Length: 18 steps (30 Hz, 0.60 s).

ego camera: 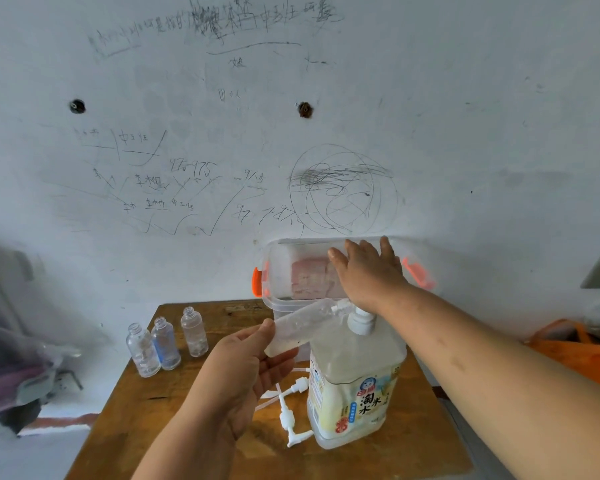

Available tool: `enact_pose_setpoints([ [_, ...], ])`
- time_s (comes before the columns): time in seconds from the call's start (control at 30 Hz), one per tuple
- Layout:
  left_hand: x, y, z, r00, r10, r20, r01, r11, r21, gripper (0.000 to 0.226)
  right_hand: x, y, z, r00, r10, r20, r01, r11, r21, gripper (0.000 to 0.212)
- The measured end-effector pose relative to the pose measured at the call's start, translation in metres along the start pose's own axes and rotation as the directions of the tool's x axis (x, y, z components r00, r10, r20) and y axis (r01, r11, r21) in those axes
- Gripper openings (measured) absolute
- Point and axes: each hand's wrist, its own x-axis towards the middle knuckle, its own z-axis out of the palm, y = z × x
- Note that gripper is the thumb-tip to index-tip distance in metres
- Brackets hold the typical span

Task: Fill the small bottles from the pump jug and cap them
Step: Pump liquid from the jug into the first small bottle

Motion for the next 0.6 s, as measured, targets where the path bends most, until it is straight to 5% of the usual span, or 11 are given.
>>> enact_pose_setpoints([
  [0.23, -0.006, 0.007, 0.004, 1.000, 0.028, 0.011, -0.029, 0.999, 0.025, 0.015, -0.003, -0.005, -0.017, 0.998, 0.055, 0.006, -0.055, 0.989, 0.137, 0.057],
  [0.6, 0.011, -0.004, -0.001, 1.000, 0.006, 0.014, -0.006, 1.000, -0.004, 0.018, 0.002, 0.002, -0.001, 1.000, 0.012, 0.023, -0.012, 0.999, 0.032, 0.052],
])
